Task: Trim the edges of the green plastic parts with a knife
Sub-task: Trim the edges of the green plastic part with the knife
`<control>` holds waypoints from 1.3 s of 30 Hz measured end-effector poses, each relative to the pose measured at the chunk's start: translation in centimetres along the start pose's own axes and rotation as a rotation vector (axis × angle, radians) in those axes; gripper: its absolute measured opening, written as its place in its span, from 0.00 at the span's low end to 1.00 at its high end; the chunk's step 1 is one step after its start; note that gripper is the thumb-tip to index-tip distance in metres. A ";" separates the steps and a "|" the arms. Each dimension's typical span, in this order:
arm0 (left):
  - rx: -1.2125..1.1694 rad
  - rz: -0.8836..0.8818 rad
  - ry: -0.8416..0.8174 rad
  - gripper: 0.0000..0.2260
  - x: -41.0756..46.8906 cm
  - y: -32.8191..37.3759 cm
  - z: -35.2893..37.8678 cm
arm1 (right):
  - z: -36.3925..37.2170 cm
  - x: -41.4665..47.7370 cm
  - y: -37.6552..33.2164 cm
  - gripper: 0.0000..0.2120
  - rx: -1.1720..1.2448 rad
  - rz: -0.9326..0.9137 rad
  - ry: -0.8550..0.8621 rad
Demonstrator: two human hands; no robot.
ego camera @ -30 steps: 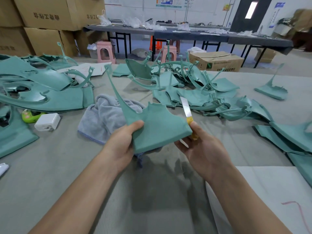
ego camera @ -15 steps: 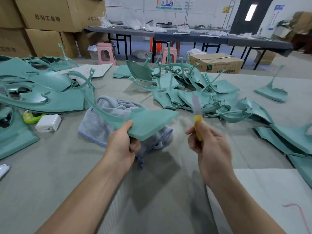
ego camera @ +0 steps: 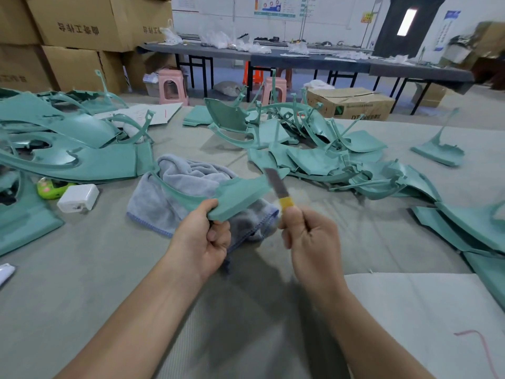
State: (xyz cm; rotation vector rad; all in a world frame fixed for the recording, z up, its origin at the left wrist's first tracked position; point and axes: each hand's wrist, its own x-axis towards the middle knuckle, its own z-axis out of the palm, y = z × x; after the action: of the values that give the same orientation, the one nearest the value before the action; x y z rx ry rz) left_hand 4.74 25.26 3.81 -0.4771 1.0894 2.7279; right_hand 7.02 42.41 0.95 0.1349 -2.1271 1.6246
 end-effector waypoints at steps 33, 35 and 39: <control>0.605 0.095 -0.158 0.06 -1.1 2.1 -1.0 | -0.4 -0.5 -3.0 0.11 0.476 0.576 -0.316; 0.574 0.142 -0.131 0.08 -0.7 1.8 -0.9 | 0.1 -0.4 -2.7 0.11 0.518 0.651 -0.272; 0.401 0.065 -0.295 0.18 0.0 1.7 -1.0 | 0.9 0.3 -2.2 0.09 0.754 0.751 0.023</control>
State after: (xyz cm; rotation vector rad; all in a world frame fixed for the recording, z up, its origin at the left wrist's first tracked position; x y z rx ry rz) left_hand 4.55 23.28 4.23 0.0193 1.5280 2.4289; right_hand 7.23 40.96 2.89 -0.5062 -1.4948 2.7703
